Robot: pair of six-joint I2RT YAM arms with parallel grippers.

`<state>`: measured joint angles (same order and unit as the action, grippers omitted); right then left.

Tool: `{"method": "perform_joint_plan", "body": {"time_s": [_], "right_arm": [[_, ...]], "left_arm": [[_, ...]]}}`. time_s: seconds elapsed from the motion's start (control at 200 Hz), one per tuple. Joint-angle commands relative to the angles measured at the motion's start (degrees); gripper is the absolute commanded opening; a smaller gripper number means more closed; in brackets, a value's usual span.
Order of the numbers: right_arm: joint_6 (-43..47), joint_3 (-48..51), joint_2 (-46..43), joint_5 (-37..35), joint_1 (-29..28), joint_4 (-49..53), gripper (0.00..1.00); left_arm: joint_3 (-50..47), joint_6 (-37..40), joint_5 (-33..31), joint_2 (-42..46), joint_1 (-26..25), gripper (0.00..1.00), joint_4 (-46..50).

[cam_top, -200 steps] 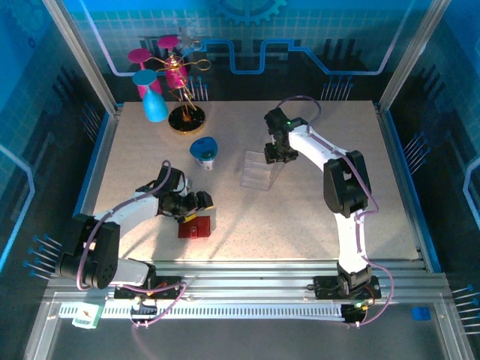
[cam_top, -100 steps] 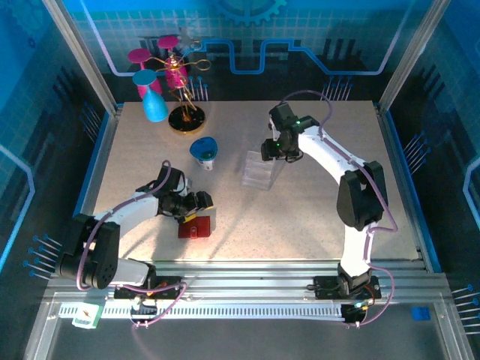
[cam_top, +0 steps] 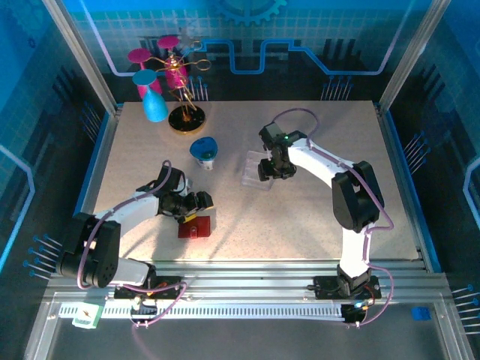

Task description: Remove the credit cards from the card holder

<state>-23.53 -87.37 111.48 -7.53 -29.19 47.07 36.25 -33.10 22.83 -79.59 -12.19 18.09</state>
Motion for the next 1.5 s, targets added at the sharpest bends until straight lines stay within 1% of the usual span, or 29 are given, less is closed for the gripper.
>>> {"method": "perform_joint_plan", "body": {"time_s": [0.0, 0.575, 0.645, 0.75, 0.805, 1.055, 1.166, 1.386, 1.496], "right_arm": [[0.0, 0.9, 0.8, -3.0, 0.4, 0.7, 0.62], [2.3, 2.5, -0.4, -5.8, 3.3, 1.9, 0.61], [2.3, 2.5, -1.1, -3.6, 3.3, 1.0, 0.61], [0.9, 4.1, -2.2, 3.4, 3.4, -3.2, 0.61], [-0.3, 4.2, -1.8, 5.5, 3.4, -4.5, 0.61], [-0.8, 3.5, -0.2, 4.9, 3.6, -4.3, 0.61], [-0.5, 3.5, -1.0, 3.6, 3.6, -3.8, 0.61], [-0.4, 3.5, -0.1, 6.8, 3.6, -5.1, 0.62], [-0.4, 3.6, 0.6, 4.9, 3.7, -4.6, 0.62]], "left_arm": [[-0.4, 0.5, -0.3, -2.2, -0.5, 0.8, 3.6], [-0.7, 0.6, -0.6, -2.1, -0.5, 0.8, 3.7], [-0.7, 0.6, -0.6, -2.0, -0.5, 0.8, 3.8], [-0.8, 0.6, -0.6, -2.1, -0.5, 0.8, 3.6], [-0.7, 0.6, -0.5, -2.2, -0.5, 0.8, 3.6], [-0.8, 1.1, -0.9, -1.4, -0.5, 0.81, 4.4], [-0.7, 1.2, -0.9, -1.4, -0.5, 0.81, 4.5], [-0.5, 1.1, -0.9, -1.8, -0.5, 0.81, 4.3], [-0.6, 1.1, -0.8, -1.9, -0.5, 0.81, 4.3]]}}
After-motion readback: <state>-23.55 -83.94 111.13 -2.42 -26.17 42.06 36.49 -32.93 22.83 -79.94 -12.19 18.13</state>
